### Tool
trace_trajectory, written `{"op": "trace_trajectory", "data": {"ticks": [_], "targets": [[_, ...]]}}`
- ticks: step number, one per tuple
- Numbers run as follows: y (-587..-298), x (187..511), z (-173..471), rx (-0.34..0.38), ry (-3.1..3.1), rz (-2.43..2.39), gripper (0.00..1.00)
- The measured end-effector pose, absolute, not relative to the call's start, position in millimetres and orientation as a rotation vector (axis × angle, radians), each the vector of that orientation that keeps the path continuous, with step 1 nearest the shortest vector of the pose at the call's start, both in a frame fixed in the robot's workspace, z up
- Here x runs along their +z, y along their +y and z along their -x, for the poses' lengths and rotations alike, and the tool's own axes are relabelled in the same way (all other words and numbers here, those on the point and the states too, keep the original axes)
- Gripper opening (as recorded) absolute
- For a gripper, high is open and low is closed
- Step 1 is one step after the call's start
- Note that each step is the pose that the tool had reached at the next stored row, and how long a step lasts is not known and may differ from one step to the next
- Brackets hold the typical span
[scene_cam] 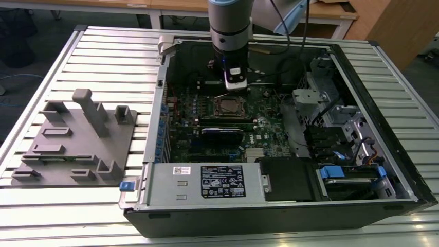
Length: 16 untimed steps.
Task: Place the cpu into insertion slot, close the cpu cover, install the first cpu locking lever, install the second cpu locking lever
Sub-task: 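Install the first cpu locking lever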
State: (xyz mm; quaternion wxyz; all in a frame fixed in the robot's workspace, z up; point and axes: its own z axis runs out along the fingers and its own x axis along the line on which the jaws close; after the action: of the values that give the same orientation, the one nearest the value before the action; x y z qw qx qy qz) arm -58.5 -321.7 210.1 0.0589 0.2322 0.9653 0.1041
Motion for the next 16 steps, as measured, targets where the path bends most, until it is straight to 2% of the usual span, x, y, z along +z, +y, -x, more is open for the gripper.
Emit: {"op": "trace_trajectory", "data": {"ticks": [16], "targets": [[-318.0, 207.9, 60.6, 0.312, 2.908, -0.748, 0.10]]}}
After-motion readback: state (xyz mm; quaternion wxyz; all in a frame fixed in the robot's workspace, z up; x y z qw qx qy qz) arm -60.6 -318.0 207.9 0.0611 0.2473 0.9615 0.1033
